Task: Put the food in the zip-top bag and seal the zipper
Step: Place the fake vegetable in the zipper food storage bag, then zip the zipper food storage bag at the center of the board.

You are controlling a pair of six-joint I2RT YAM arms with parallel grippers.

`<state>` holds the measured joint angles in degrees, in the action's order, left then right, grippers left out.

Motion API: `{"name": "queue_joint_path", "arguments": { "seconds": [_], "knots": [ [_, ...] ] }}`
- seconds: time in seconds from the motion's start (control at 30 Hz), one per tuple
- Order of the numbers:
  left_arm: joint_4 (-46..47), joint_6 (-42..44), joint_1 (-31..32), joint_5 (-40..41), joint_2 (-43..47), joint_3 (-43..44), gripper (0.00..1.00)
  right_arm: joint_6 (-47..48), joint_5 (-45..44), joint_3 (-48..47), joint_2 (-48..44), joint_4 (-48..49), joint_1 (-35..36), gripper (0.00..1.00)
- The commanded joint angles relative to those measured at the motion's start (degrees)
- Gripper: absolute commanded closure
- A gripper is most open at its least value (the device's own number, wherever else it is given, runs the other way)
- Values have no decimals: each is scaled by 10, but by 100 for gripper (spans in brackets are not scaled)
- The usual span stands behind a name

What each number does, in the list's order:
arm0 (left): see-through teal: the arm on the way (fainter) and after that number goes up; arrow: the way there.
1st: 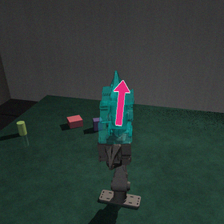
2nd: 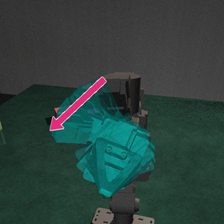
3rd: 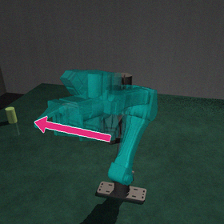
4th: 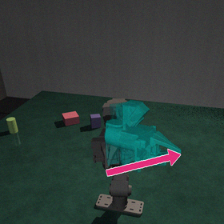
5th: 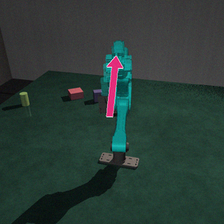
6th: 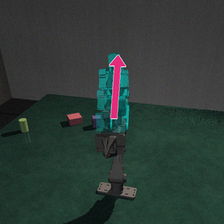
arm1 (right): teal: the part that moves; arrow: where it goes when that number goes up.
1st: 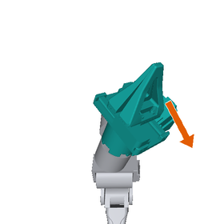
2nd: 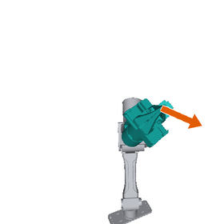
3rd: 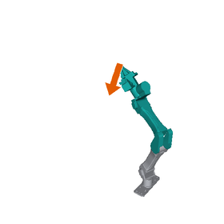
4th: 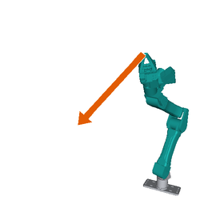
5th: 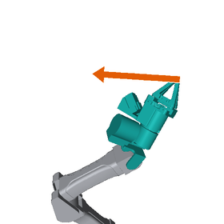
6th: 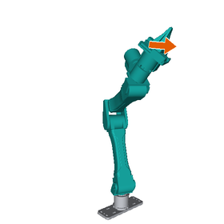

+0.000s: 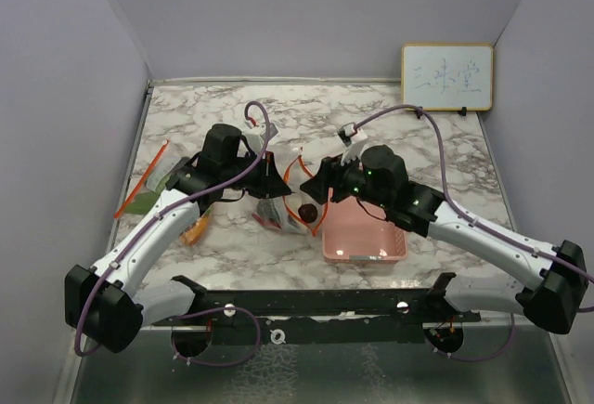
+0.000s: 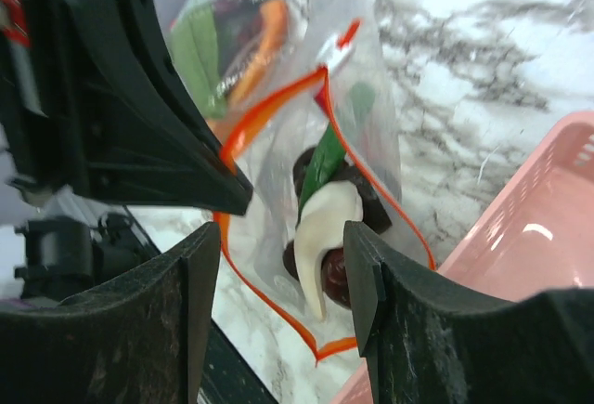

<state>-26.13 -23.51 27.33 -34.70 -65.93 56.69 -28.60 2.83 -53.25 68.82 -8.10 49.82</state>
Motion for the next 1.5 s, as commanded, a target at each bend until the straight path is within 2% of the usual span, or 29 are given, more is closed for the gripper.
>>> {"name": "queue_joint_path", "arguments": {
  "seconds": [0.0, 0.2, 0.37, 0.47, 0.5, 0.53, 0.57, 0.6, 0.73, 0.77, 0.8, 0.9, 0.93, 0.97, 1.0, 1.1, 1.27, 1.37, 1.47],
  "knots": [
    [35, -11, -1, -6, 5, -12, 100, -24, -102, -43, -10, -14, 2, 45],
    [44, -7, -2, -8, -13, -9, 100, -39, -130, -138, 93, -37, 2, 46],
    [45, -2, -1, -8, -14, -8, 100, -70, -162, -169, 148, -49, 2, 47],
    [47, -2, -2, -7, -13, -8, 100, -82, -159, -174, 160, -66, 3, 51],
    [48, -2, -1, -7, -14, -8, 100, -86, -157, -170, 158, -67, 3, 54],
    [52, -3, -2, -6, -15, -8, 100, -88, -156, -165, 155, -66, 3, 62],
    [53, -4, -2, -4, -16, -8, 100, -87, -154, -158, 148, -62, 3, 83],
    [56, -5, -1, 1, -18, -7, 100, -86, -154, -152, 140, -58, 3, 95],
    [48, 5, -2, 11, -29, 8, 100, -64, -150, -138, 100, -44, 3, 98],
    [35, 12, -2, 15, -31, 17, 96, -55, -145, -140, 91, -41, 3, 98],
    [16, 25, -2, 18, -31, 31, 88, -40, -134, -146, 85, -38, 2, 98],
    [-54, 61, -2, 45, -5, 81, 57, 10, -100, -185, 76, -52, 2, 98],
    [-69, 67, -2, 55, 13, 94, 39, 29, -80, -203, 76, -59, 2, 98],
    [-78, 72, -2, 69, 36, 103, 15, 45, -65, -223, 77, -68, 2, 98],
    [-82, 77, -2, 81, 61, 109, 3, 59, -48, -242, 79, -81, 2, 98],
    [-62, 97, -2, 110, 149, 105, 1, 107, 11, -298, 91, -119, 2, 98],
    [57, 153, -1, 90, 283, 17, 1, 208, 147, -360, 111, -196, 2, 98],
    [99, 194, -1, 52, 317, -10, 4, 271, 257, -367, 108, -228, 2, 98],
    [111, 215, -2, 23, 314, -10, 6, 306, 296, -371, 99, -248, 2, 98]
  ]
}}
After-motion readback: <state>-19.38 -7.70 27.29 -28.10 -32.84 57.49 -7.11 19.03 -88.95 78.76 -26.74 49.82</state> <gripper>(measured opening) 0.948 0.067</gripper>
